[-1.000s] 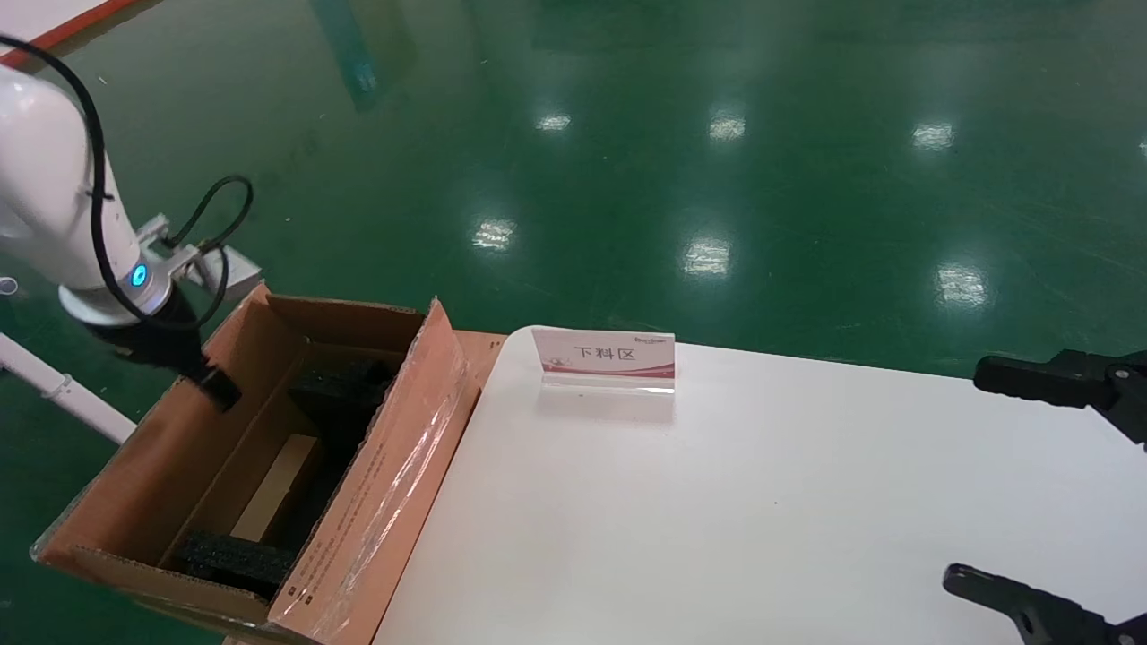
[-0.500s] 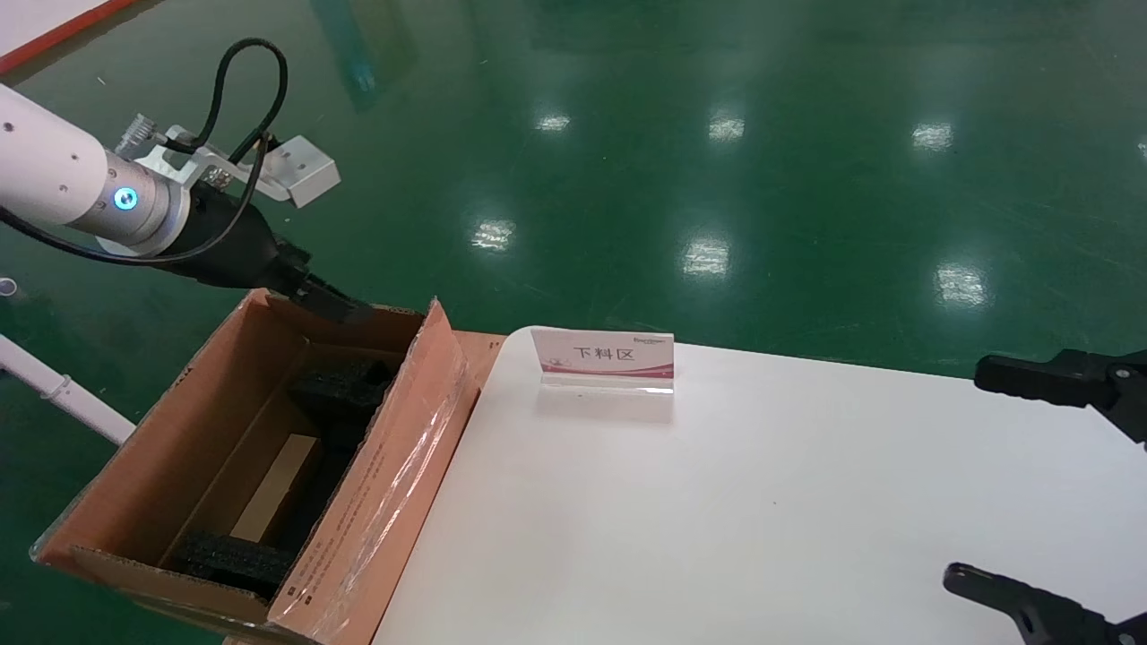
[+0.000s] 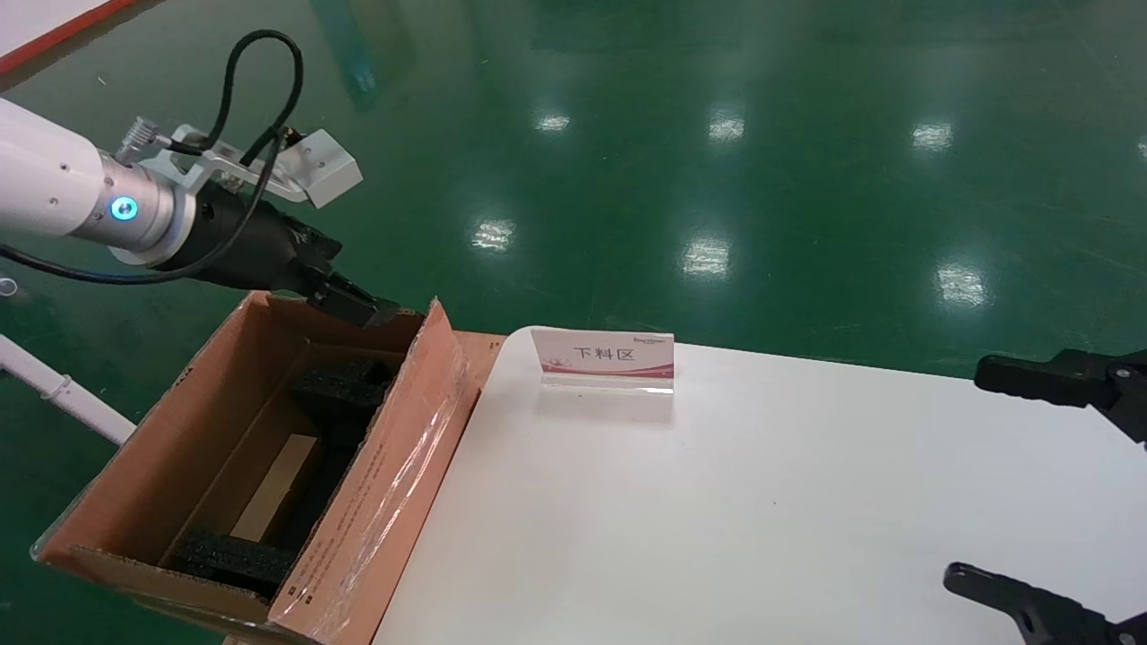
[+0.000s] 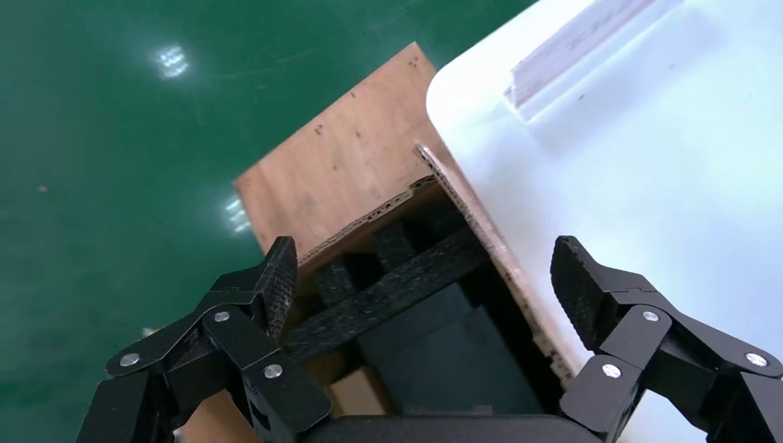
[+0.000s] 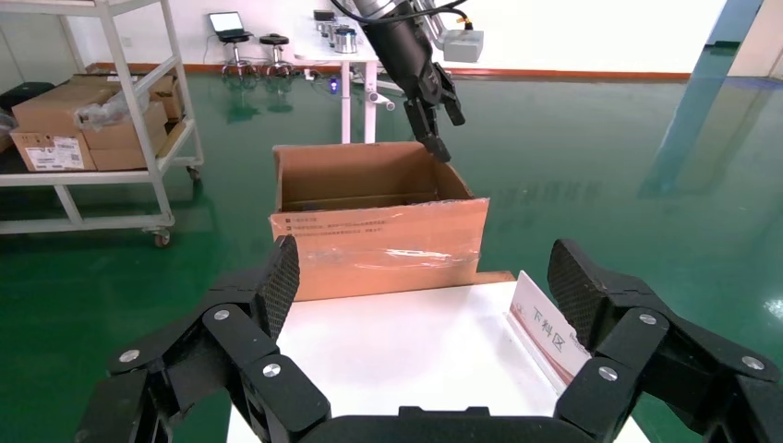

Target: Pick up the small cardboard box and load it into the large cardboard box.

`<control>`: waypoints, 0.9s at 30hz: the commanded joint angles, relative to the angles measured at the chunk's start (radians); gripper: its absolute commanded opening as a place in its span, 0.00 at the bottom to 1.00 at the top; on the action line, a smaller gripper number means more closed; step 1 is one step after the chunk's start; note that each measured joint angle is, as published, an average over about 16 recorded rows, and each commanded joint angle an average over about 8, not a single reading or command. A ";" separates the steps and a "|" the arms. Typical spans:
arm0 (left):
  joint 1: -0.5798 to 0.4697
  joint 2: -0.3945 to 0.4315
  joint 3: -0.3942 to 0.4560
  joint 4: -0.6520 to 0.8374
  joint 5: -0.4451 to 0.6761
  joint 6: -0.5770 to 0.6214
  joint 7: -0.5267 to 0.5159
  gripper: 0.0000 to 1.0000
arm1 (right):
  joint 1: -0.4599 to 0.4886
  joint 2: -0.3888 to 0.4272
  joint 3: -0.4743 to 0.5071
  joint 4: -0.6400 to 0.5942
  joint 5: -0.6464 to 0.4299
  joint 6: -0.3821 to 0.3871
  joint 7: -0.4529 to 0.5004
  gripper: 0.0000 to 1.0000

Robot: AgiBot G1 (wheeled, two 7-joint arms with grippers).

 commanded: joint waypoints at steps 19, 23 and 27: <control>0.469 0.015 -0.634 -0.005 -0.177 0.206 0.310 1.00 | 0.000 0.000 -0.001 -0.001 0.000 0.000 -0.001 1.00; 0.568 0.018 -0.768 -0.004 -0.214 0.250 0.375 1.00 | 0.000 0.000 -0.001 -0.001 0.001 0.000 -0.001 1.00; 0.668 0.022 -0.901 -0.004 -0.252 0.293 0.441 1.00 | 0.001 0.000 -0.001 -0.001 0.001 0.000 -0.001 1.00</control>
